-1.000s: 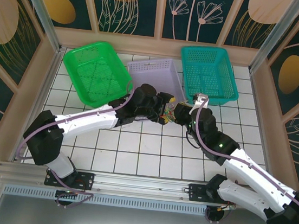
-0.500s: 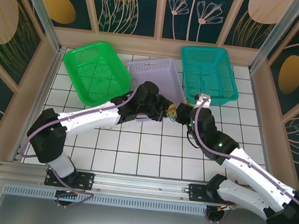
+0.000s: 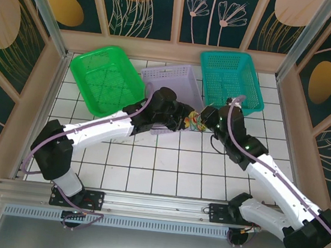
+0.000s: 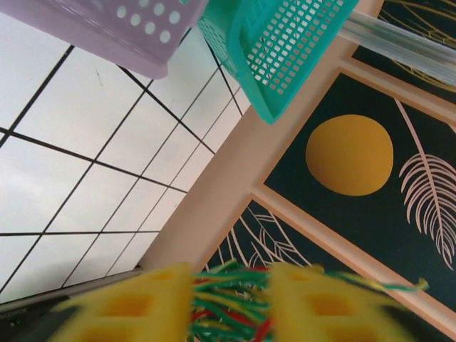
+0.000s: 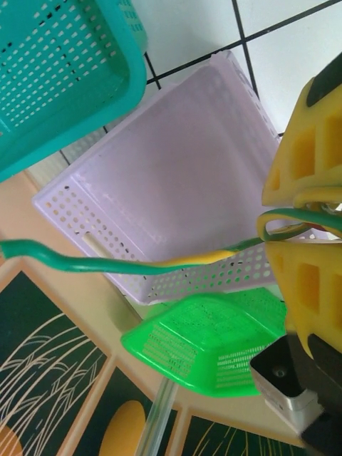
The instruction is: Untangle the cables
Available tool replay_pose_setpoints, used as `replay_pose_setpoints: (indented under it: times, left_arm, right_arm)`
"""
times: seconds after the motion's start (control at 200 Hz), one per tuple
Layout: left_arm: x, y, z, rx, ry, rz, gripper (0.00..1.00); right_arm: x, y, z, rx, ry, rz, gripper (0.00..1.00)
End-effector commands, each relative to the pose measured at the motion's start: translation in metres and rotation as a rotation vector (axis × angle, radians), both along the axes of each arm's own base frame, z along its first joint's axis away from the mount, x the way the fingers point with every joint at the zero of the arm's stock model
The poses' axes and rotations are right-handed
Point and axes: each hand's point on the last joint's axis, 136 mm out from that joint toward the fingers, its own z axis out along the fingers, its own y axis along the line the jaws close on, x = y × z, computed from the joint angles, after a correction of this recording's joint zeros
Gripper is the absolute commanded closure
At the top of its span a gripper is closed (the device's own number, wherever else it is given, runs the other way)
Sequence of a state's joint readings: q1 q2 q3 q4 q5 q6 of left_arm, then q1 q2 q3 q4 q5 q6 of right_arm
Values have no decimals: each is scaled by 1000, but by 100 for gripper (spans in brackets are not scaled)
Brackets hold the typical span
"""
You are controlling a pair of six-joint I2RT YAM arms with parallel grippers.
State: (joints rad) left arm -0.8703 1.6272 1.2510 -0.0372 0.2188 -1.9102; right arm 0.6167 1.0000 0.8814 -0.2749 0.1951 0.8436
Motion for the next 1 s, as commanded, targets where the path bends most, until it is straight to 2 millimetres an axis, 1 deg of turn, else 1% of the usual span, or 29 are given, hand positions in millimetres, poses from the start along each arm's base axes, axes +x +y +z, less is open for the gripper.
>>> replay_pose_setpoints:
  times: [0.0,0.075,0.14,0.21,0.235,0.27,0.335,0.38,0.445,0.525,0.581,0.636,0.736,0.821,0.866,0.996]
  left_arm:
    - [-9,-13,26,-42,-80,-93,35]
    - [-8,-14,32,-37,-111,-101,25]
    - [-4,-16,41,-32,-161,-107,15]
    - [-2,-19,48,-7,-205,-134,11]
    - [-1,-21,50,1,-221,-147,8]
    - [-1,-24,49,13,-235,-169,7]
    - [-5,-31,46,18,-246,-225,11]
    - [-10,-33,37,39,-231,-257,15]
    - [-15,-29,26,86,-220,-275,18]
    - [-17,-20,16,152,-230,-276,19]
    - [-13,-15,16,186,-269,-269,19]
    - [-9,-14,17,201,-305,-266,23]
    - [-5,-21,20,185,-356,-281,30]
    - [-5,-25,22,172,-390,-299,35]
    - [-6,-25,20,181,-397,-312,38]
    - [-10,-21,1,232,-388,-346,47]
  right_arm:
    - [5,0,11,20,14,0,100]
    - [3,1,5,-3,27,17,100]
    - [1,1,-3,-9,50,25,100]
    - [-1,4,-11,0,82,38,100]
    - [-1,5,-13,7,93,42,100]
    - [-1,7,-16,20,108,48,100]
    - [0,9,-18,51,134,46,100]
    - [1,9,-19,81,161,45,100]
    - [7,3,-24,136,215,29,100]
    - [12,0,-22,199,255,32,100]
    - [15,2,-21,233,287,49,100]
    - [16,7,-20,257,319,74,100]
    - [15,16,-24,286,389,116,100]
    - [14,17,-27,312,424,117,100]
    - [14,17,-27,339,434,118,100]
    - [14,19,-24,403,455,127,100]
